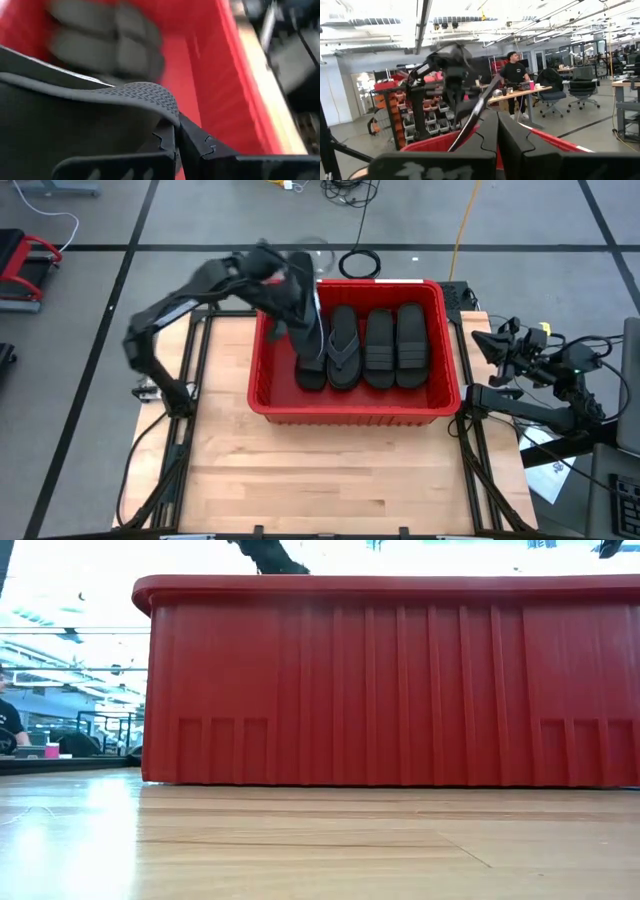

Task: Pick and place slides into bin
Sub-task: Put the black slipper into the red bin

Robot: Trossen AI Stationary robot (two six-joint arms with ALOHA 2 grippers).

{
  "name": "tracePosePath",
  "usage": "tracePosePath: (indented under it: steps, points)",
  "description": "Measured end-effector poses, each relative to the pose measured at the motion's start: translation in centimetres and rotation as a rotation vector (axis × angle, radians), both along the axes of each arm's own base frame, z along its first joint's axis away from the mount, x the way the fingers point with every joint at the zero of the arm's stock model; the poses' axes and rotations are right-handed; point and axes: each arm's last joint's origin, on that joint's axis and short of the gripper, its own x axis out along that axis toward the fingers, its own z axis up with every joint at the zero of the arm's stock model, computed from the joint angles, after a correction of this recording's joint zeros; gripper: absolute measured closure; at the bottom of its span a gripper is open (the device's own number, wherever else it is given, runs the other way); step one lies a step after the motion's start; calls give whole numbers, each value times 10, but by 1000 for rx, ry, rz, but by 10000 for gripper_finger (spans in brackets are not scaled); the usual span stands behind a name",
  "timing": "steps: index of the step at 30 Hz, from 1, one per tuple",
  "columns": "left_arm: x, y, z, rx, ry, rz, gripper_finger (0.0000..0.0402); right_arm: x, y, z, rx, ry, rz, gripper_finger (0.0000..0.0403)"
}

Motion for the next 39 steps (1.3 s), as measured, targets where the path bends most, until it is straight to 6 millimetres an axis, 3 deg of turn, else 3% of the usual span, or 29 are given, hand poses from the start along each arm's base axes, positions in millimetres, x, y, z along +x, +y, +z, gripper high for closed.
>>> tracePosePath:
  steps: [8, 14, 18, 22, 31, 39]
  points:
    - [35, 20, -83, -46, 324, -210, 401, 1, 0, -3, 12, 31, 1, 403]
    - [52, 38, -122, -37, 452, -159, 401, 1, 0, -3, 15, 29, -1, 403]
    - [55, 45, -133, -59, 476, -135, 401, 1, 0, -3, 30, 22, 1, 403]
    - [59, 48, -139, -188, 461, -83, 401, 1, 0, -3, 38, 17, 3, 403]
    - [57, 57, -138, -287, 464, 49, 401, 1, 0, -3, 39, 17, 3, 403]
    - [70, 65, -150, -382, 452, 205, 401, 1, 0, -3, 39, 17, 3, 403]
